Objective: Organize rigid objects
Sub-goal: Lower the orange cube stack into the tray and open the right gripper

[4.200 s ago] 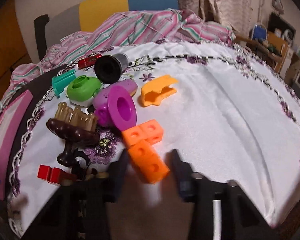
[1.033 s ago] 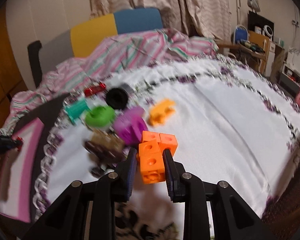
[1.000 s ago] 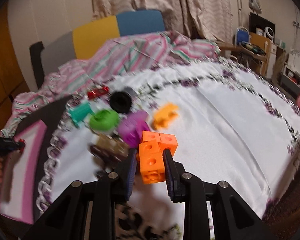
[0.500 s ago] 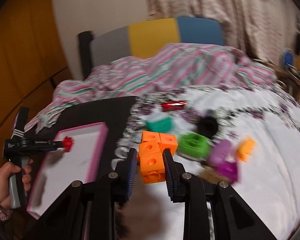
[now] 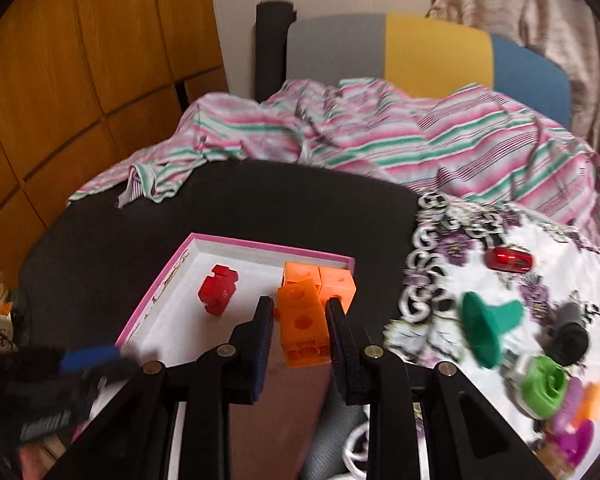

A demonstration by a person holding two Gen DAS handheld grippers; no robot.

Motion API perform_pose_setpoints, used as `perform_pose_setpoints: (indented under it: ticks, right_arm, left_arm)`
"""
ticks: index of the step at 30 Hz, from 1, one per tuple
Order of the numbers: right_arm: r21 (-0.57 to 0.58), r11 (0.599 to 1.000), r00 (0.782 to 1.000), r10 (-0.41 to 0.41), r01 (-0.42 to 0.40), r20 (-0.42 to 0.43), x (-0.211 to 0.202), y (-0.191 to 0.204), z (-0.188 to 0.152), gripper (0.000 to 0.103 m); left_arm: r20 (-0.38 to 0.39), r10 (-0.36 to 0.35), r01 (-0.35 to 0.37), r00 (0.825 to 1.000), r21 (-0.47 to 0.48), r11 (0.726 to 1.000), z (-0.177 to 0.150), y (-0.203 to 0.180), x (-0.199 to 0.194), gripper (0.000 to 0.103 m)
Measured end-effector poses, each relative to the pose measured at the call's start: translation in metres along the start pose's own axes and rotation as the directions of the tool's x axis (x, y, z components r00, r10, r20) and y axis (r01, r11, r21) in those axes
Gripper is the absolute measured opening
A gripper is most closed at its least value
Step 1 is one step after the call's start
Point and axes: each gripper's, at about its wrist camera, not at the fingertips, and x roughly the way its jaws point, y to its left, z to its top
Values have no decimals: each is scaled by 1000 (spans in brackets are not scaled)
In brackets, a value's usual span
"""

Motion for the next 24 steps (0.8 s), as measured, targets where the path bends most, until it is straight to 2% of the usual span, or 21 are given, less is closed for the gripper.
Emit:
perform_pose_setpoints:
  ticks: [8, 19, 20, 23, 24]
  right_arm:
    - [6, 1000, 996, -25, 26, -84, 46, 6, 11, 27]
    - [2, 998, 991, -67, 68, -112, 65, 7, 15, 27]
    - [-5, 997, 991, -72, 72, -117, 65, 8, 14, 29]
    - [1, 998, 991, -61, 61, -119, 62, 5, 11, 46]
    - [11, 999, 992, -51, 52, -112, 59, 4, 9, 48]
  left_arm:
    - [3, -16, 16, 1000, -16, 1000, -20, 6, -13, 31]
    - [8, -23, 23, 1000, -49, 999, -30, 13, -22, 31]
    - [10, -22, 22, 1000, -46, 999, -31, 12, -24, 31]
    - [15, -20, 20, 1000, -43, 999, -31, 11, -25, 31]
    - [14, -19, 20, 1000, -42, 999, -30, 12, -24, 31]
